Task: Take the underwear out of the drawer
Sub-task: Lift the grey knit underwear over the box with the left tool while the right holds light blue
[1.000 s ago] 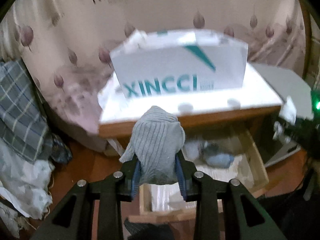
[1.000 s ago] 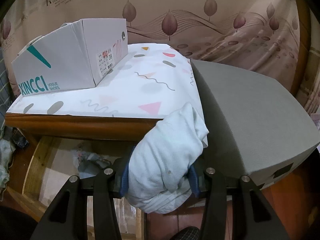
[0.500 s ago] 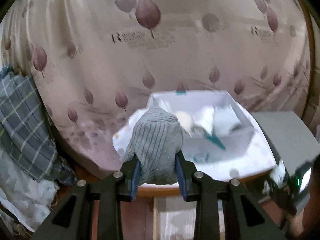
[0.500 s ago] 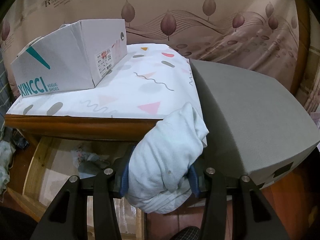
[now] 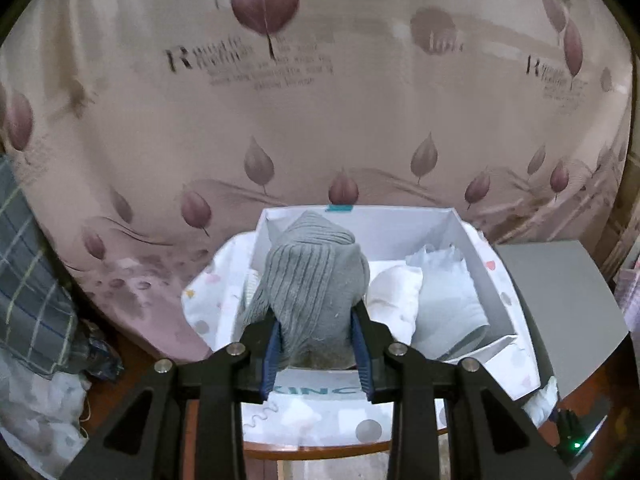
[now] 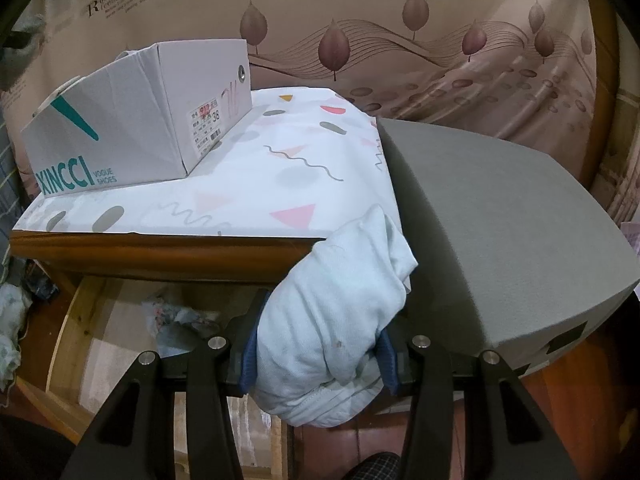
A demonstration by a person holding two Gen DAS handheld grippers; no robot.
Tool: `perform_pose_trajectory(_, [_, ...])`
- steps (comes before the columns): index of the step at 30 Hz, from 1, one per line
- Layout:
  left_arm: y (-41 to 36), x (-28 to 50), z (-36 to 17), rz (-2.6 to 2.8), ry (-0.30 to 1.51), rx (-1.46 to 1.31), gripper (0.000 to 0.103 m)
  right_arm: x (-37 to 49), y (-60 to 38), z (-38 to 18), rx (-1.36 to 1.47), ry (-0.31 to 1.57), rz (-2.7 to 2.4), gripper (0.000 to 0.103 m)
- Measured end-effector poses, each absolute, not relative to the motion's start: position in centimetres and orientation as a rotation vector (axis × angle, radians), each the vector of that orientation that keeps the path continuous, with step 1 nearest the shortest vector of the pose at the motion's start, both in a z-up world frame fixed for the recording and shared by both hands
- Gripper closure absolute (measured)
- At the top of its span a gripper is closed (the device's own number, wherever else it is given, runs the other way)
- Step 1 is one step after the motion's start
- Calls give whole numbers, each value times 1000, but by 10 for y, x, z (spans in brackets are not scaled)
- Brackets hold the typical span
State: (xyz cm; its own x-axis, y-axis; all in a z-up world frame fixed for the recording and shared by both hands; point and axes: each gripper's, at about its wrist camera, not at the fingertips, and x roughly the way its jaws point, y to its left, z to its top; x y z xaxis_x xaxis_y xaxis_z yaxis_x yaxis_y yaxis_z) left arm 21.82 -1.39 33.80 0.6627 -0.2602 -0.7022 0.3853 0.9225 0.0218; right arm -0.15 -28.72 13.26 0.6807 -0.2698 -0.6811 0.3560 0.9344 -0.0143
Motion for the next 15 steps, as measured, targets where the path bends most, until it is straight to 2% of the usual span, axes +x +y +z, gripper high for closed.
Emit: perform_pose_trajectory(15, [-60, 252, 270, -447, 889, 274, 71, 0, -291, 130, 135, 756, -359, 59])
